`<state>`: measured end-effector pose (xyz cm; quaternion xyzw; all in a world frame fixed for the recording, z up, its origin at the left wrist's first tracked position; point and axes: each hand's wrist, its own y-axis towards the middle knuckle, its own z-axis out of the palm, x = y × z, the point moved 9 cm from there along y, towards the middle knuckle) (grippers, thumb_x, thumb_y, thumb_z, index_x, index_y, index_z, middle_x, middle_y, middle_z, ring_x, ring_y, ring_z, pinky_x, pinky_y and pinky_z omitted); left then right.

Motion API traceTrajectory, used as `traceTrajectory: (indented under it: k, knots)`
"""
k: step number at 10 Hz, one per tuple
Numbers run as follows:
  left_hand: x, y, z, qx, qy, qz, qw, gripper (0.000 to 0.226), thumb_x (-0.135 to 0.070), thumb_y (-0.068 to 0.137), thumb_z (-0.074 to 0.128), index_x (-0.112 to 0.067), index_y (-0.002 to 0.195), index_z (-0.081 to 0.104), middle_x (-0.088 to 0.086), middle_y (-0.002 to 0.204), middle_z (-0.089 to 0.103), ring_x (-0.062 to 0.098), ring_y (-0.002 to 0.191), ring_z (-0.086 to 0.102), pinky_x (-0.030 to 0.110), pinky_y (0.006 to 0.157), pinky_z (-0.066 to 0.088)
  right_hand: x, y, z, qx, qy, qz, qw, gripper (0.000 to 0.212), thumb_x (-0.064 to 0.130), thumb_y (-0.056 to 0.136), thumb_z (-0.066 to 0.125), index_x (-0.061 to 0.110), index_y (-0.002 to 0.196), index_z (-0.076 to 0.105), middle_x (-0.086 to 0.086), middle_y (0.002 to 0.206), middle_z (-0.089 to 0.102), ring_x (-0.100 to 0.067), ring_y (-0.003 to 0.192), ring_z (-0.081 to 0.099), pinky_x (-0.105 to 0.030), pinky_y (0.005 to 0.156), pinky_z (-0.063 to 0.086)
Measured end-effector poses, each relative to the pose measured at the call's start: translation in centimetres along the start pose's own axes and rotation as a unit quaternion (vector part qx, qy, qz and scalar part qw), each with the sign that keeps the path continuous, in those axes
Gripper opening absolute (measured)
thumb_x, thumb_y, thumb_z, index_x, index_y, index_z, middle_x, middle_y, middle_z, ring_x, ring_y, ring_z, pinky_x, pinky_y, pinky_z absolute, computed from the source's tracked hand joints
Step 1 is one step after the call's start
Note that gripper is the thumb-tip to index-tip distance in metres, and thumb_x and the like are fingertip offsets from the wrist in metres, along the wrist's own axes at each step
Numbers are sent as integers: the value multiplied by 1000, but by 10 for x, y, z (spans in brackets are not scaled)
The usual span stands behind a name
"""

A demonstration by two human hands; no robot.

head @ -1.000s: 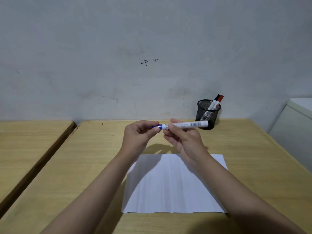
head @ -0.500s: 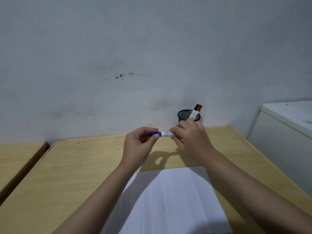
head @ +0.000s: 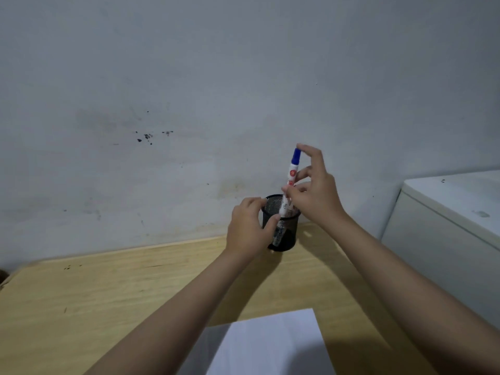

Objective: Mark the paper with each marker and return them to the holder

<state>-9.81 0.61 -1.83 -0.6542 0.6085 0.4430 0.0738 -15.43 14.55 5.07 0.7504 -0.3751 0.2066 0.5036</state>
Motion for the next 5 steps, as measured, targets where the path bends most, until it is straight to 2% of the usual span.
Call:
traceTrajectory:
  k: [1,2,3,4,5]
  knots:
    - [8,10,10,-2,24,-18,1000,42,-38,84,61,-11,116,60,6,120,59,24,113,52,37,91,45,-18,0,12,-17,-8,15,1000,45,9,82,71,24,119,52,9,66,62,4,53,63,-12,52,50]
    - [12,12,11,-10,4,-27,1000,40,-38,83,63,-9,110,63,7,113,61,24,109,55,39,89,48,-32,-3,18,-32,-47,27,998,16,14,81,73,12,96,67,2,67,66,-2,56,61,-23,59,53]
    - [16,13,10,-13,-1,-33,999,41,-41,81,63,-12,110,64,4,113,62,23,109,55,40,89,49,-35,-4,18,-45,-84,12,995,11,14,81,72,8,91,72,-9,76,70,-22,70,65,-40,69,57]
    - [12,10,9,-3,-3,-35,999,41,-40,83,61,-12,113,63,5,116,63,24,112,55,38,90,48,-28,-6,21,-22,-141,0,990,19,17,84,69,6,100,71,-15,87,68,-33,87,62,-47,77,53]
    - [8,4,5,-6,-18,-27,999,47,-37,85,60,-13,125,55,7,126,59,27,120,50,36,95,42,-21,-5,13,-19,-173,25,984,40,20,88,64,6,125,61,-18,103,64,-36,101,58,-50,87,49]
